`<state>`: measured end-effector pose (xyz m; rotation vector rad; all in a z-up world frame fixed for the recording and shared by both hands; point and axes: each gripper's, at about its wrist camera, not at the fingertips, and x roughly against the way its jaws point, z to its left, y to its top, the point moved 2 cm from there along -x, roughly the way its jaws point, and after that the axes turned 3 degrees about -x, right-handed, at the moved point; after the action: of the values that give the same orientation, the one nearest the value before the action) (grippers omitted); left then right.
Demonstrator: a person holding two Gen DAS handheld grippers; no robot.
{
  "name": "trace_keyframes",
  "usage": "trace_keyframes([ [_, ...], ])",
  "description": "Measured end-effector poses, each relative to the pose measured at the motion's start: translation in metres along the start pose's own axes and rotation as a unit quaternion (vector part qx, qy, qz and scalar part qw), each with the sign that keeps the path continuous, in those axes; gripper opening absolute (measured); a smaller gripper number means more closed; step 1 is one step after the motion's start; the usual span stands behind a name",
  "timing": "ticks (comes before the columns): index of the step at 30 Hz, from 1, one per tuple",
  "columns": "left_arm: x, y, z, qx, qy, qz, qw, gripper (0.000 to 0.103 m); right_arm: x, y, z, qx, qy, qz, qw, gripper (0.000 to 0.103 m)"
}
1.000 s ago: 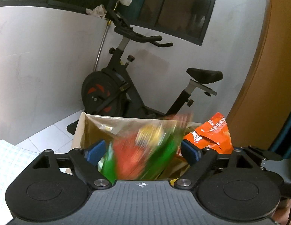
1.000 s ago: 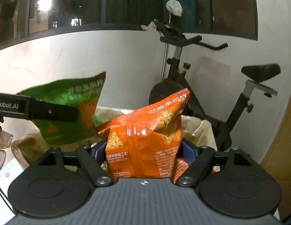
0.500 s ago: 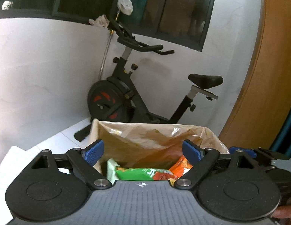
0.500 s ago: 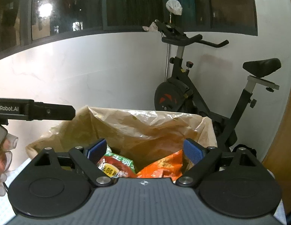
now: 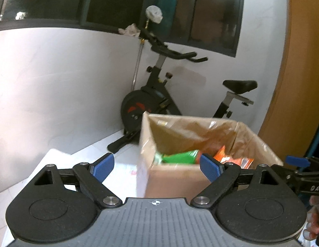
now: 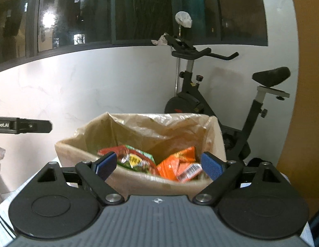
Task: Organize snacks
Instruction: 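Grasp the bread pastry packet with the right gripper while the left grasps the yellow candy packet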
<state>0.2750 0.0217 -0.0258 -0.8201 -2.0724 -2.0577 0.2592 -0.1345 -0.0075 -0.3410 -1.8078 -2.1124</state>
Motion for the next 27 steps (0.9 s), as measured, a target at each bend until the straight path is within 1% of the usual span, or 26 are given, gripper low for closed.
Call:
trace_keyframes([
  [2,0.002,-0.009,0.003,-0.002,0.006,0.008,0.9999,0.092,0.005,-0.008,-0.001,-0.008,-0.003,0.004,1.0,0.091],
  [4,0.004,-0.019,0.006,-0.007,0.005,0.017,0.9998,0.092,0.008,-0.017,-0.004,-0.017,-0.007,0.009,1.0,0.091],
  [8,0.005,-0.035,0.013,-0.018,0.007,0.031,0.9993,0.092,0.011,-0.034,-0.009,-0.031,-0.026,0.019,0.999,0.091],
  [11,0.004,-0.047,0.02,-0.01,0.008,0.04,0.9991,0.092,0.011,-0.049,-0.013,-0.043,-0.038,0.032,0.998,0.091],
  [16,0.004,-0.069,0.033,0.008,0.018,0.051,0.9985,0.092,-0.001,-0.079,-0.017,-0.069,-0.055,0.083,0.993,0.091],
  [22,0.003,-0.092,0.04,0.005,0.033,0.062,0.9975,0.091,-0.02,-0.11,-0.019,-0.098,-0.069,0.142,0.983,0.091],
  [27,0.004,-0.105,0.043,0.001,0.039,0.067,0.997,0.091,-0.035,-0.125,-0.012,-0.1,-0.079,0.171,0.977,0.091],
])
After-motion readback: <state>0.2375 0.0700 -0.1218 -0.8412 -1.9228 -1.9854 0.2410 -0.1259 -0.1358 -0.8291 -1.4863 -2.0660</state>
